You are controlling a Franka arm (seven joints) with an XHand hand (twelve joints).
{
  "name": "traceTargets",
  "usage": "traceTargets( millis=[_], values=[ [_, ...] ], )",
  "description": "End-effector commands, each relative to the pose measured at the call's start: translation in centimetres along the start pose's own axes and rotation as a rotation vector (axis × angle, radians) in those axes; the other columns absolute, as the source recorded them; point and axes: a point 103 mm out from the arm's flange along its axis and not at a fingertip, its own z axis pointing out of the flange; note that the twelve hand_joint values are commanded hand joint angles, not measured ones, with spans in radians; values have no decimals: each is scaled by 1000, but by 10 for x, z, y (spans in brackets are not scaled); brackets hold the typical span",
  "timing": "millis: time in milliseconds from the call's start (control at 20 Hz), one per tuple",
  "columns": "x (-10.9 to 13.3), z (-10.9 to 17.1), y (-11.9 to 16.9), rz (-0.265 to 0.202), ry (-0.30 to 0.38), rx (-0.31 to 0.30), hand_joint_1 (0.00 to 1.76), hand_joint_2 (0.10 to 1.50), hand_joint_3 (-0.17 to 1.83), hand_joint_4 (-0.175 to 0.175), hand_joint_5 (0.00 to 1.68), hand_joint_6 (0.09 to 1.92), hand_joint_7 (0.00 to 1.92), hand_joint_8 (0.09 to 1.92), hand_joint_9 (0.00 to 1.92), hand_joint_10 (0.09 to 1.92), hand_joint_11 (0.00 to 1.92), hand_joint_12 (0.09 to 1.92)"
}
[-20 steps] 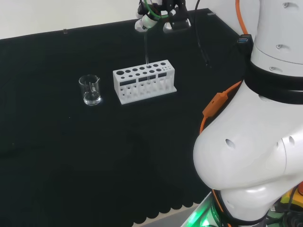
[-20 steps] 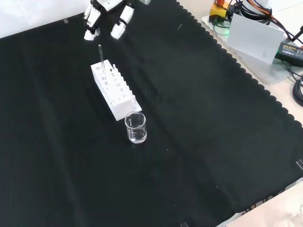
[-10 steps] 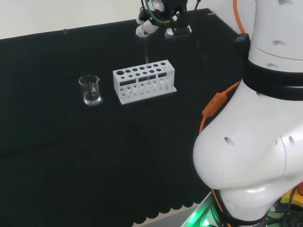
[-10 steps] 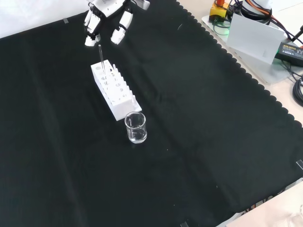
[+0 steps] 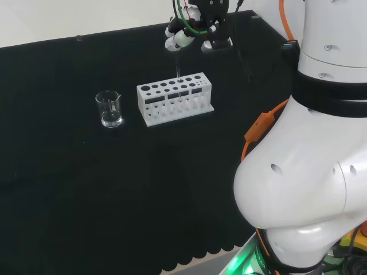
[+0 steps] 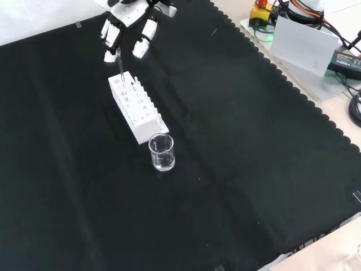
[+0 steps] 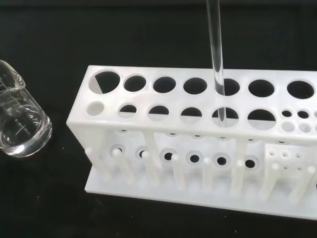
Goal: Take the glass rod from the white test tube rack.
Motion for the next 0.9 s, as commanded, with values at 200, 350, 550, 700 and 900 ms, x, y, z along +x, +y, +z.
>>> traceTargets(
  millis=[200,350,550,700,900],
  values=[
    [-6,3,10,-16,-3,-20,696,1228,-175,-109,550,687,640,715,862,622,601,1279],
    [-8,5,13,-21,2,-26,723,1237,-175,-102,585,809,667,711,904,617,643,1268],
    [-12,10,18,-25,5,-26,761,1250,-175,-92,635,864,686,709,933,615,678,1259],
    [-14,14,20,-29,1,-26,790,1252,-175,-91,661,881,697,706,947,614,709,1249],
    [-16,16,24,-40,0,-45,910,1241,-175,-103,712,887,722,700,985,604,787,1220]
  ],
)
